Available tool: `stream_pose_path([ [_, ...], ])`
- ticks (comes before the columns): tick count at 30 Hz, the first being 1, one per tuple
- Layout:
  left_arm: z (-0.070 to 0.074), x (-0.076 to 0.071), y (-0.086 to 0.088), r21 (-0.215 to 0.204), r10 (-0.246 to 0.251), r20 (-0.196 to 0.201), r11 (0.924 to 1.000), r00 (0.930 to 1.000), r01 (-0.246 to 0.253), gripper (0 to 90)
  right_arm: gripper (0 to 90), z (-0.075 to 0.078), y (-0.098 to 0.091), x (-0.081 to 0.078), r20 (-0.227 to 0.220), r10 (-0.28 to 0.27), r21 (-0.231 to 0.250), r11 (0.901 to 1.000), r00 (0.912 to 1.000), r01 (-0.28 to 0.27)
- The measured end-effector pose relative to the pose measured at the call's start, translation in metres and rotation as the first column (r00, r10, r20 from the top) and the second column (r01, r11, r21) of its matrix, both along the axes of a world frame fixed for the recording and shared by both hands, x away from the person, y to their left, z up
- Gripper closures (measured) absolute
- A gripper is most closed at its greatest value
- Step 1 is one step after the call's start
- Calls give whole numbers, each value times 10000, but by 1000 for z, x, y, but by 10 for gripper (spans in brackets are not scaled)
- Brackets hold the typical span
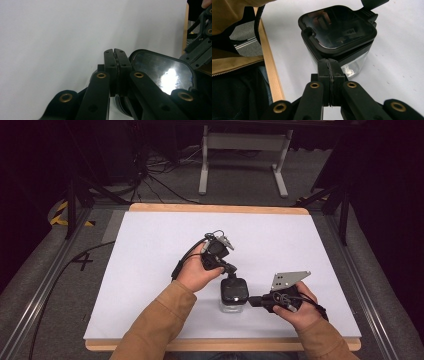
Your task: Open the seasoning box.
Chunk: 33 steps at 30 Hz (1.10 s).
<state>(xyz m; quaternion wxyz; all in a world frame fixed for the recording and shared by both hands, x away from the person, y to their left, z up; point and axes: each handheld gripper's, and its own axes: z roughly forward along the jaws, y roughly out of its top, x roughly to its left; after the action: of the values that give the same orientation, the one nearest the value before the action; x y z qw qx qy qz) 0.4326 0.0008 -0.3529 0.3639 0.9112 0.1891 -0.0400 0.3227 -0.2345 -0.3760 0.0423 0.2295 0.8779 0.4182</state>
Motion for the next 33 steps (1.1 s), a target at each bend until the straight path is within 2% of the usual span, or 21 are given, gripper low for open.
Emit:
stream_pose_path([
  [5,1,-1,1,107,90,-75,9999,9999,-89,897,898,0,1,-1,46,-44,77,10000,10000,44],
  [8,2,0,2,158,113,91,9998,9999,-115,884,899,0,1,0,117,-92,134,9999,9999,91],
  [10,4,-1,6,202,484,356,9986,9982,-492,864,899,0,0,0,112,-104,169,9998,9999,102],
  [15,18,-8,22,-577,980,674,9939,9929,-941,887,900,1,-1,0,125,-104,339,9994,9999,99],
  [17,24,-12,31,-521,1136,822,9926,9901,-1096,890,900,2,-1,0,200,-123,421,9990,9997,115],
  [22,34,-31,50,-395,1134,1224,9932,9860,-1094,897,900,4,0,2,288,-141,572,9983,9995,124],
  [24,36,-42,57,-401,1119,1422,9934,9835,-1073,898,900,5,1,2,305,-159,636,9979,9994,140],
  [26,37,-55,63,-587,1204,1643,9920,9790,-1122,899,900,7,1,2,341,-175,726,9973,9993,150],
  [29,34,-74,67,-477,1063,1845,9939,9771,-991,899,900,9,2,3,419,-160,841,9964,9990,124],
  [33,27,-91,71,-695,893,1641,9945,9824,-788,899,900,11,3,3,523,-248,1035,9944,9983,193],
])
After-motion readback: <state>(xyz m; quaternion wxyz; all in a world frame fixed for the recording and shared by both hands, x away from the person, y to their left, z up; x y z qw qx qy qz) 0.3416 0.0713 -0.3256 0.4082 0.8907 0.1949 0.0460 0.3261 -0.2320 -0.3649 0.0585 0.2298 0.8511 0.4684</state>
